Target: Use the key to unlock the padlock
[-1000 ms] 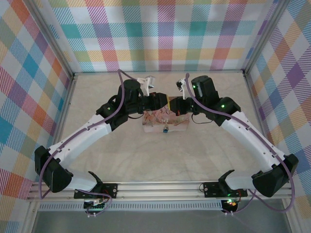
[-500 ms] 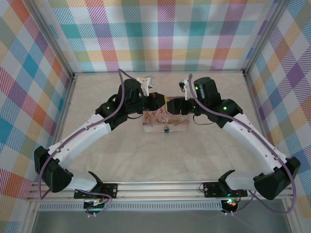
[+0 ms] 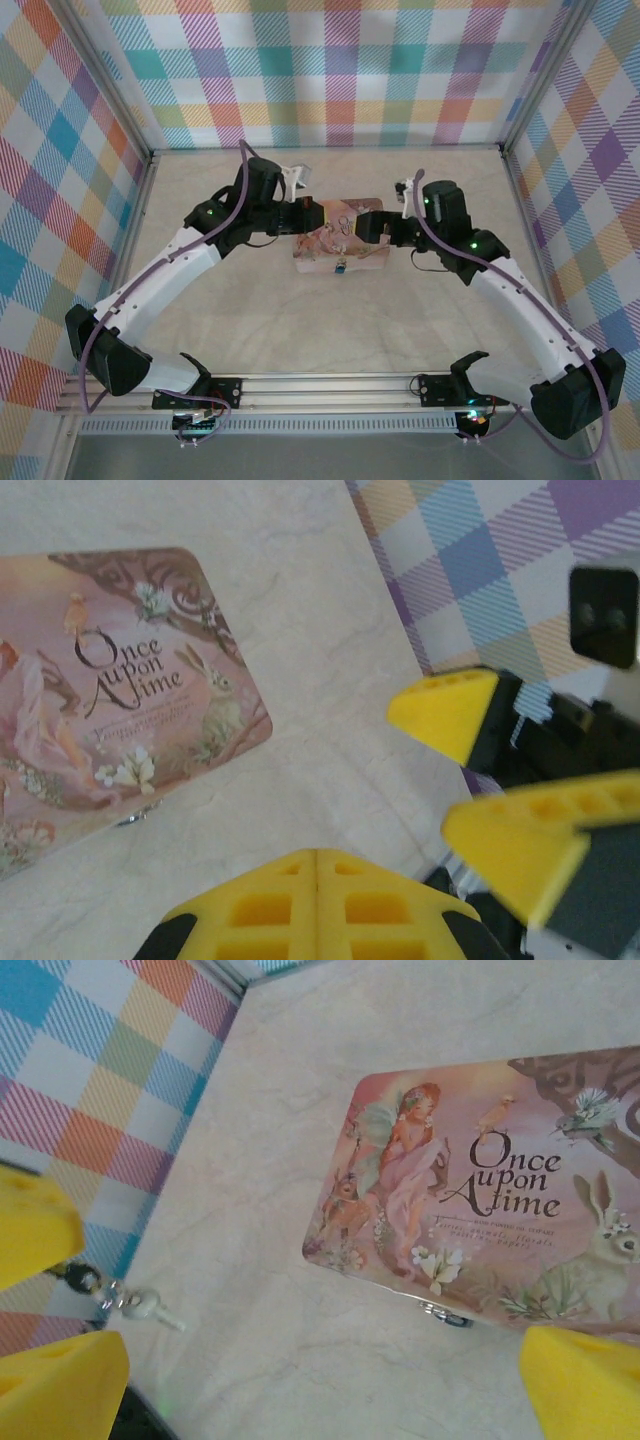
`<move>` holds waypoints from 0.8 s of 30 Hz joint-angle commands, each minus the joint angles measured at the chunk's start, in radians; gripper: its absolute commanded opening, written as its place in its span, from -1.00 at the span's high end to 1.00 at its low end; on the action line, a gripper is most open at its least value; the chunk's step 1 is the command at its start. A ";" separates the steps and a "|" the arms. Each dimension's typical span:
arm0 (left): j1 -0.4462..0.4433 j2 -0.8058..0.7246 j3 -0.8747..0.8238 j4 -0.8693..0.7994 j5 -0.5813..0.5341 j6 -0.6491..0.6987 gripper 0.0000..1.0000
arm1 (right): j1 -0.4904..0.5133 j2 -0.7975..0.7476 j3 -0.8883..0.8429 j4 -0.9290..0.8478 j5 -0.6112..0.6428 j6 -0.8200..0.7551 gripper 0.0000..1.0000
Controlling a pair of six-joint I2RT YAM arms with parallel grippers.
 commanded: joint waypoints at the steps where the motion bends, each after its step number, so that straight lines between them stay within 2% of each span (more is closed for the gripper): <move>1: 0.015 -0.008 0.027 -0.052 0.124 0.043 1.00 | -0.073 0.000 -0.087 0.245 -0.230 0.134 -0.99; 3: 0.016 -0.011 0.031 -0.053 0.155 0.053 1.00 | -0.080 -0.006 -0.152 0.395 -0.317 0.179 -0.95; 4: 0.017 -0.014 0.028 -0.051 0.168 0.059 1.00 | -0.080 -0.006 -0.176 0.462 -0.361 0.197 -0.81; 8: 0.018 -0.021 0.009 -0.014 0.191 0.048 1.00 | -0.078 0.025 -0.227 0.683 -0.494 0.304 -0.04; 11: 0.018 -0.017 -0.006 0.023 0.214 0.026 1.00 | -0.062 0.044 -0.261 0.823 -0.540 0.368 0.13; 14: 0.018 -0.017 -0.017 0.042 0.219 0.012 1.00 | -0.021 0.043 -0.269 0.867 -0.533 0.363 0.13; 24: 0.018 -0.042 -0.052 0.092 0.228 -0.023 1.00 | 0.057 0.069 -0.239 0.845 -0.502 0.319 0.04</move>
